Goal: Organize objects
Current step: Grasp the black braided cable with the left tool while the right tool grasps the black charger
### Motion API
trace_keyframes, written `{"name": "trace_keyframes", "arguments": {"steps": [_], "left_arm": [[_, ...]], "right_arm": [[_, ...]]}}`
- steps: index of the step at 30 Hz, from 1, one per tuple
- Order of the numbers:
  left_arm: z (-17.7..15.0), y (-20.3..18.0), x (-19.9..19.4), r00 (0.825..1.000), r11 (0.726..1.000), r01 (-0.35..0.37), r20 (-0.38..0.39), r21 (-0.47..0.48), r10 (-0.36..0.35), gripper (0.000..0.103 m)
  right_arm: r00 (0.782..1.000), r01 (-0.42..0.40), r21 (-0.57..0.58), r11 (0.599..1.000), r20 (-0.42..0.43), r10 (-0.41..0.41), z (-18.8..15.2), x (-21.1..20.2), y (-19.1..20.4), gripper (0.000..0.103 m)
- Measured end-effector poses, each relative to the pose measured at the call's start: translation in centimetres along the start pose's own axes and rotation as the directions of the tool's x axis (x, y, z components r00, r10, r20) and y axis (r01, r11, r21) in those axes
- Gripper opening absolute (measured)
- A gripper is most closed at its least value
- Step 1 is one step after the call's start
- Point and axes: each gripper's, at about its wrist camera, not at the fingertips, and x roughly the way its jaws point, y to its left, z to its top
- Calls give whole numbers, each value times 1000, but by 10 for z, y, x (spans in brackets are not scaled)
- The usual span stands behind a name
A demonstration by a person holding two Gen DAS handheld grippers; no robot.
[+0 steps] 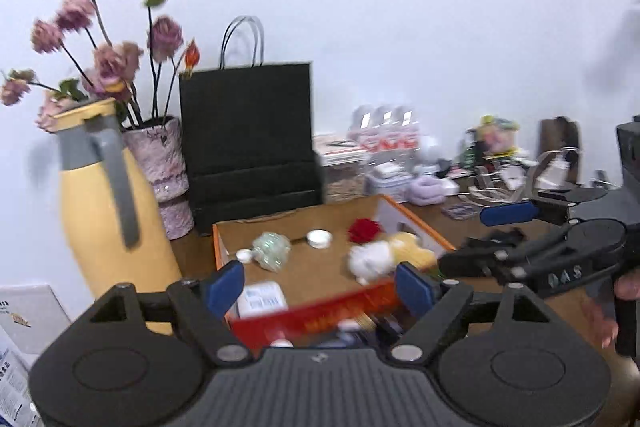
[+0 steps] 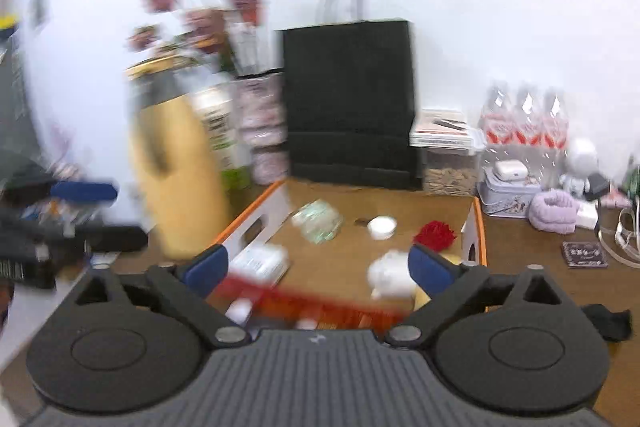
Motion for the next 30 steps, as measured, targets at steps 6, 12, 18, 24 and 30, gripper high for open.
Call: {"name": "trace_keyframes", "arguments": {"steps": [6, 12, 18, 24, 30], "left_arm": [[-78, -21, -102, 993, 998, -64, 105, 20, 62, 91], [-153, -22, -161, 982, 982, -179, 52, -52, 182, 91], [-157, -4, -169, 970, 955, -219, 60, -200, 235, 91], [-152, -10, -139, 971, 963, -229, 39, -139, 237, 91], [-146, -8, -92, 987, 982, -157, 2, -109, 158, 91]], "right_arm": [[999, -38, -113, 993, -40, 34, -67, -90, 38, 102], [997, -14, -90, 996, -75, 7, -140, -145, 59, 103], [998, 37, 138, 990, -45, -31, -163, -146, 55, 103], [989, 143, 35, 989, -51, -141, -159, -131, 60, 103], [984, 173, 77, 982, -53, -169, -154, -105, 43, 96]]}}
